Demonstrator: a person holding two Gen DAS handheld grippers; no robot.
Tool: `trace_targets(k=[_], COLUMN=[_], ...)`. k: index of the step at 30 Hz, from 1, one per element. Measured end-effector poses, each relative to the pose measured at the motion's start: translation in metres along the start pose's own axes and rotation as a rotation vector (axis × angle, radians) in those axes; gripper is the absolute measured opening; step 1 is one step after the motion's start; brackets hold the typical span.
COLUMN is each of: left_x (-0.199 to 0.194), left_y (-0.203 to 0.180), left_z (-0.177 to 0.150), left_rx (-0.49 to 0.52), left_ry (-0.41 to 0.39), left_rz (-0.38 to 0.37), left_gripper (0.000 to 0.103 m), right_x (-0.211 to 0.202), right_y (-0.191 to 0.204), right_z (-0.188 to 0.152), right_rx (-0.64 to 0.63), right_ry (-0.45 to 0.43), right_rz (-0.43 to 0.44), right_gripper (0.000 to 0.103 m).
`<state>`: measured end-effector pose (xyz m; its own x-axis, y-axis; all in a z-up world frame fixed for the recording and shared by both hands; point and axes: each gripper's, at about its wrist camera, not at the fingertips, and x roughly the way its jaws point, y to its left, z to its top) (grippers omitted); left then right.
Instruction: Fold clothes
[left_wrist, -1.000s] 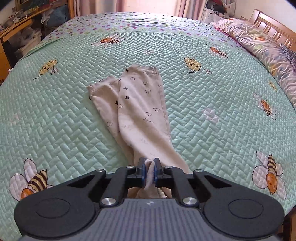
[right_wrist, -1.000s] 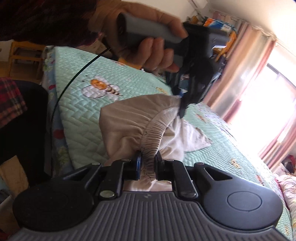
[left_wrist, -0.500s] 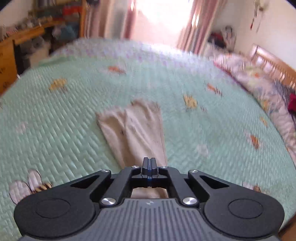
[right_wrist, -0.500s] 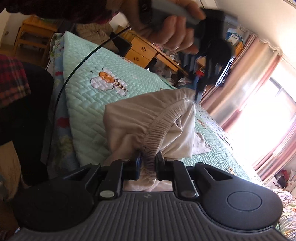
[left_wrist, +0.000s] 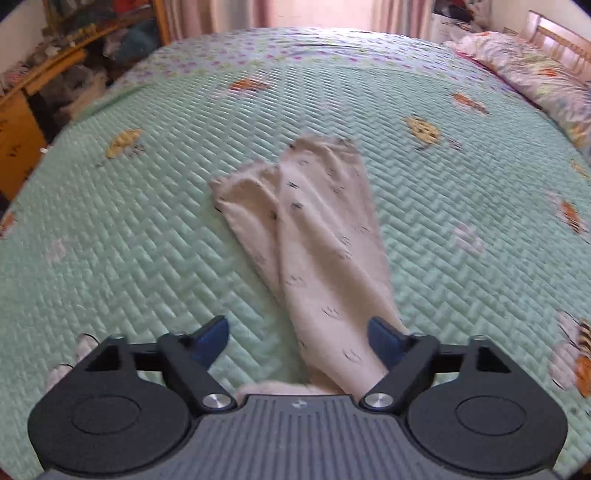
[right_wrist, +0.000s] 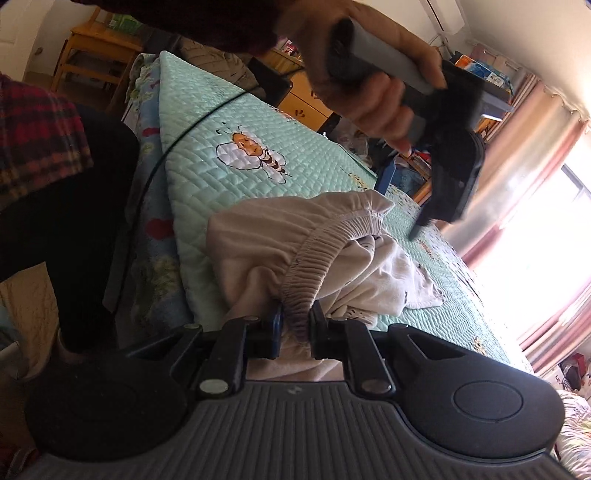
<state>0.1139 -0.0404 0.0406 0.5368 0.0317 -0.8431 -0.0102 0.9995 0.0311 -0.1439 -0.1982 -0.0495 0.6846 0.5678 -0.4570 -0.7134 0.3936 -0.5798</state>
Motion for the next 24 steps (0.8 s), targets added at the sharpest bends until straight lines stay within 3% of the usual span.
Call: trace_targets(k=[4,6,7,8,9,12,19,22,24], left_x=[0.03,0.052,0.061,0.07,0.072,0.049,-0.061,-0.081,-0.079], left_y=[0.002,0.004,0.004,0.004,0.0,-0.014,-0.002,-0.011,-0.017], left_z=[0.008,0.007,0.005,0.003,0.001,0.004,0.055,0.08,0.097], left_rx=[-0.015,-0.031,-0.051,-0.068,-0.07,-0.036,-0.232,-0.238,-0.255], left_ry=[0.111,0.205,0.252,0.298,0.315,0.199,-0.169,-0.256,-0.272], left_rz=[-0.047,-0.128,-0.188,-0.245,-0.274,-0.218,-0.282,-0.241,-0.217], left_gripper=[0.091,0.085,0.062,0.011,0.008,0.004,0.004,0.004,0.004], right_x=[0.002,0.003,0.003,0.003,0.002,0.0,-0.011,-0.018,-0.021], right_y=[0.002,0.002,0.003,0.003,0.003,0.002,-0.022,-0.028,-0.027], right_z=[0.0,0.0,0.0,-0.001,-0.001,-0.001,-0.005,-0.009,-0.015], right_rx=[-0.002,0.001,0.002,0.002,0.001,0.001,0.031,0.028,0.015], right_ry=[0.0,-0.003,-0.004,-0.005,-0.005,-0.009,-0.028,-0.026,-0.008], right_rz=[-0.005,-0.008,-0.009,-0.011,-0.015,-0.037,-0.228,-0.257,-0.25], right_gripper=[0.016,0.016,0.016,0.016,0.016,0.016,0.015,0.01,0.01])
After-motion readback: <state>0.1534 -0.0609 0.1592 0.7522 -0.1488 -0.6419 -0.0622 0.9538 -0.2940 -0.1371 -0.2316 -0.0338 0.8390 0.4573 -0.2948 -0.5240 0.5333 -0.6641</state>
